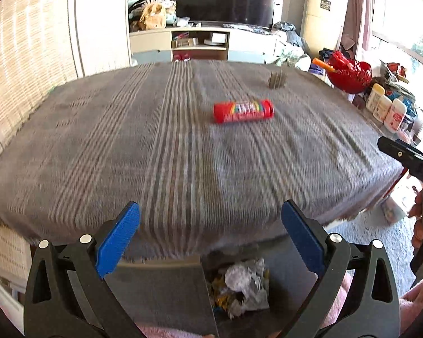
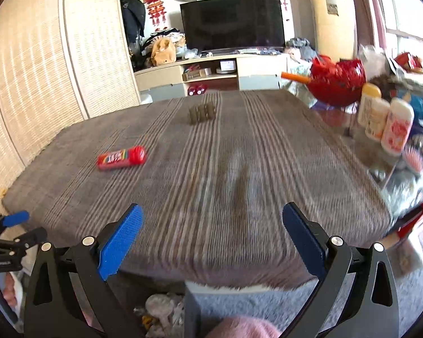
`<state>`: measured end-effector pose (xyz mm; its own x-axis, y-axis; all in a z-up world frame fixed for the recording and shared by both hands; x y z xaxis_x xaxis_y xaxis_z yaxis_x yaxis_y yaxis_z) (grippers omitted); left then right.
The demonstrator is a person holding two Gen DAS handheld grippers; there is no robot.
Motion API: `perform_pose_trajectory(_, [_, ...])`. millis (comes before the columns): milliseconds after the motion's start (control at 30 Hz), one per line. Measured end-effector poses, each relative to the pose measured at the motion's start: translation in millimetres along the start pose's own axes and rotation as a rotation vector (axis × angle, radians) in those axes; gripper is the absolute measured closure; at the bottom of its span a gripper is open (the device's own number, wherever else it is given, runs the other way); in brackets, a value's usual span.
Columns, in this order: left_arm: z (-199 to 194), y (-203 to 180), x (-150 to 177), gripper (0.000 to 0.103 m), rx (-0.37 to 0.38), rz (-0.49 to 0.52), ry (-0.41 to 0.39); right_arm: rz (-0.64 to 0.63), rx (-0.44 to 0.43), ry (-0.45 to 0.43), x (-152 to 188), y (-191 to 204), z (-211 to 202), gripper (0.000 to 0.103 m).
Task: Collect trash
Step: 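Raise both open tools back over the table toward the red can and caps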
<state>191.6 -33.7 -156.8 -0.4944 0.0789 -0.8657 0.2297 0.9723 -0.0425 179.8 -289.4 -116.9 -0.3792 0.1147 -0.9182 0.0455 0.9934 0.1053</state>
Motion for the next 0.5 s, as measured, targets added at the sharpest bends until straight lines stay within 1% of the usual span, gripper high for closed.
perform_pose_trajectory(67, [7.7,-3.2,-12.0,0.008,0.015,-0.005,-0.011,-0.026,-0.004,-0.004,-7.8,4.1,7.5,0.003])
perform_pose_trajectory(100, [10.3,-4.7,-15.3,0.008,0.024,-0.002,-0.012,-0.034,-0.021,0.000,-11.9,7.9,14.1,0.003])
perform_pose_trajectory(200, [25.2,-11.7,-28.9,0.008,0.040,0.036,-0.014,-0.033,-0.033,0.017,-22.0,11.5,32.5,0.003])
perform_pose_trajectory(333, [47.1,-12.9,-38.5,0.008,0.021,0.080,-0.005,-0.038,-0.016,0.042,-32.3,13.0,59.7,0.003])
perform_pose_trajectory(500, [84.5,-12.8,-42.3,0.010,0.026,0.102,0.045,-0.024,-0.014,0.099,-44.8,16.7,105.2,0.003])
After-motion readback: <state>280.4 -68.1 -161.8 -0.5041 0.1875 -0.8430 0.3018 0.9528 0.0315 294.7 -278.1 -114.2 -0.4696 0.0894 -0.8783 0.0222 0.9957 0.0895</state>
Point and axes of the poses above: each gripper's, at about its wrist camera, not at the fingertips, and z roughly the way its jaws point, y to its left, x to its underside, the point moved 8 cm from there along z, roughly the way its jaws point, and after that the axes turned 14 degrees about -y, right-handed, at the moved point
